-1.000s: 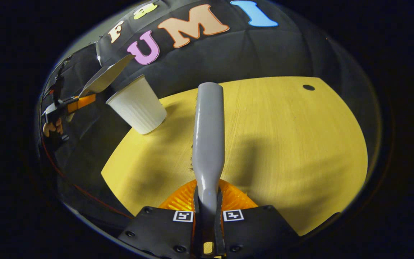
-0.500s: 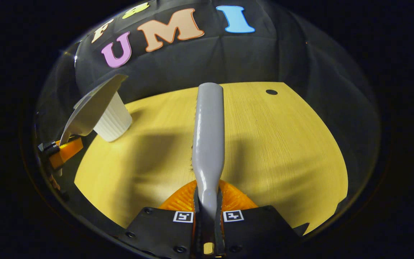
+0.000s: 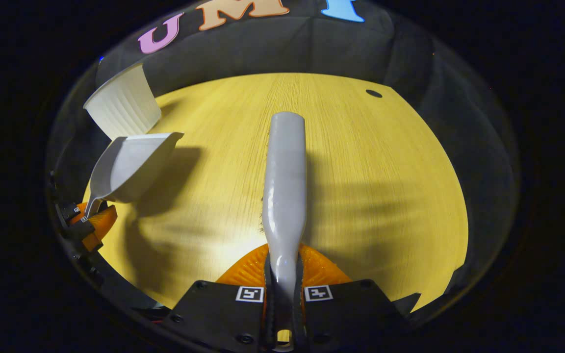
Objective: Pick up the small broom and dustpan from the desktop, sweep the trash into the dustpan with the broom, and then empty the trash into the garbage bin.
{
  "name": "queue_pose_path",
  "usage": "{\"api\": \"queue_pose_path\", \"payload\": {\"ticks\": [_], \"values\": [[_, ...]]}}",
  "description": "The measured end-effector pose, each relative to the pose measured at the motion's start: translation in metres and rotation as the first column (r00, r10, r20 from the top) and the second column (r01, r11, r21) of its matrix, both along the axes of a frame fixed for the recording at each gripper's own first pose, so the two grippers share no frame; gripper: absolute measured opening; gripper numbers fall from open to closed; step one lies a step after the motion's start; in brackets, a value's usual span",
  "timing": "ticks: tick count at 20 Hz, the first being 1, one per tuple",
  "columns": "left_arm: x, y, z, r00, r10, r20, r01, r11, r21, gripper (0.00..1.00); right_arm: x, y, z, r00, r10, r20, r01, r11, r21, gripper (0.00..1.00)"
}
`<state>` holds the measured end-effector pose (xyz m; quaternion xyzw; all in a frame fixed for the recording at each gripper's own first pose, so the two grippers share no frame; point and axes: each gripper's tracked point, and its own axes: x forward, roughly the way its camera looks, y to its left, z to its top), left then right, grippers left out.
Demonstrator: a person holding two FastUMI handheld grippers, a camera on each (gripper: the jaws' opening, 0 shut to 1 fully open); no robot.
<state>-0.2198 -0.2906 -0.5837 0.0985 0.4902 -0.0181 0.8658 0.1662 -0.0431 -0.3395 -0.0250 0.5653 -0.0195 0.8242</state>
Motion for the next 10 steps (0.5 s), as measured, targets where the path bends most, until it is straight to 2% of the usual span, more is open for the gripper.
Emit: {"api": "queue_pose_path", "payload": {"ticks": [4,7,10], "values": [[0.0,-0.0017,0.0038,1.0,0.004,-0.03,-0.004,1.0,0.009,0.23,0.0006,-0.0015,0.0053,0.999,0.007,-0.042,-0.009,0.999,-0.031,0.16],[-0.0007,-0.0014,0.0029,0.998,0.017,-0.067,-0.017,1.0,-0.002,0.26,0.0006,-0.0026,0.0061,0.997,0.006,-0.071,-0.009,0.999,-0.047,0.16],[0.0054,-0.0018,0.0102,0.999,0.019,-0.051,-0.019,1.0,-0.008,0.29,-0.0002,-0.0004,0.0088,0.996,-0.004,-0.088,0.002,0.999,-0.032,0.22]]}}
